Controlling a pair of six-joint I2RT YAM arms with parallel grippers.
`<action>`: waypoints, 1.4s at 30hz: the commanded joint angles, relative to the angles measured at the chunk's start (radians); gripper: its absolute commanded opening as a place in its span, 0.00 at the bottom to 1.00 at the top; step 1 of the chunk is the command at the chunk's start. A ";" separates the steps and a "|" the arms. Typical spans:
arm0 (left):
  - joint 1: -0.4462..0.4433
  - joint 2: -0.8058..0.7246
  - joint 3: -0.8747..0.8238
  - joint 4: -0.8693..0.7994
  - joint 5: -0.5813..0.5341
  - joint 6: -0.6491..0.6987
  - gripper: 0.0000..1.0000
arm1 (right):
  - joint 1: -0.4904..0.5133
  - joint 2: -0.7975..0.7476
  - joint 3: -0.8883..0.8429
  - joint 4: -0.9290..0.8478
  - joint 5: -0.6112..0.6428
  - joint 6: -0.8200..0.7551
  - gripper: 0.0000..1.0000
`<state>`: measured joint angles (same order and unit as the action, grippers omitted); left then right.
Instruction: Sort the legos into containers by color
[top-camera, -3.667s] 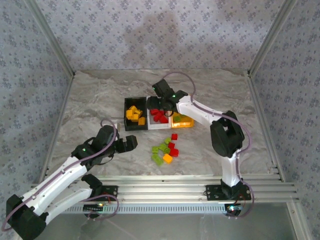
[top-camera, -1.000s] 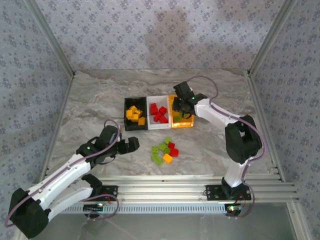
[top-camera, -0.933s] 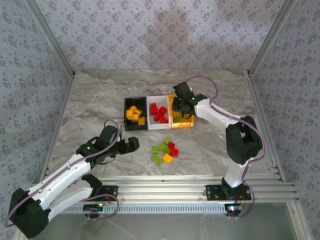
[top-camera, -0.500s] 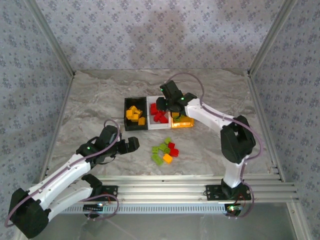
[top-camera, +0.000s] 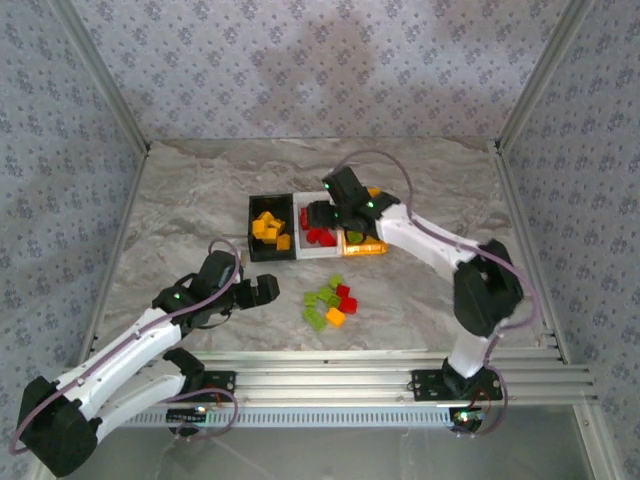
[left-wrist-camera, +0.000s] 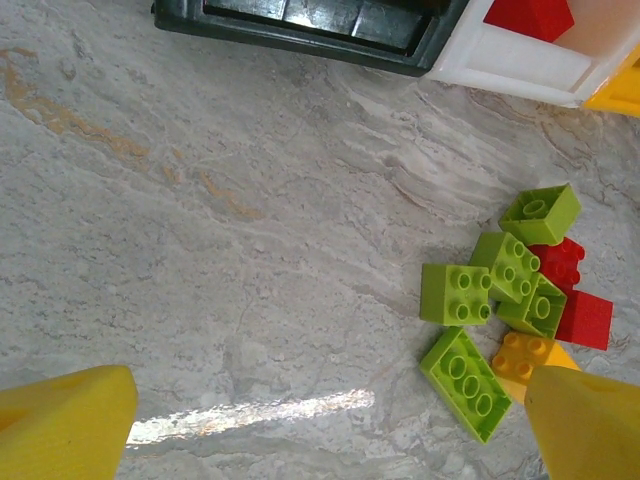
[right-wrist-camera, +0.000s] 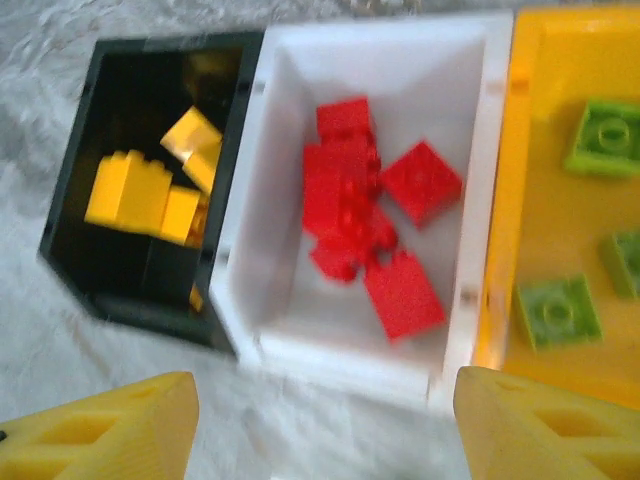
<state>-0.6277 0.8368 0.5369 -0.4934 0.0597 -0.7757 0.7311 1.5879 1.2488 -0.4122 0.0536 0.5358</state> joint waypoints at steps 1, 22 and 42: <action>0.013 -0.018 0.001 0.006 0.002 0.008 1.00 | 0.042 -0.115 -0.160 -0.037 0.027 0.049 0.70; 0.038 0.025 -0.023 0.036 0.027 -0.009 0.99 | 0.204 -0.131 -0.503 -0.039 0.128 0.341 0.70; 0.045 0.049 -0.016 0.046 0.042 -0.001 1.00 | 0.131 -0.163 -0.549 0.029 0.077 0.302 0.49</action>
<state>-0.5888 0.8856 0.5148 -0.4667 0.0875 -0.7795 0.8661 1.4239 0.6983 -0.3885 0.1432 0.8459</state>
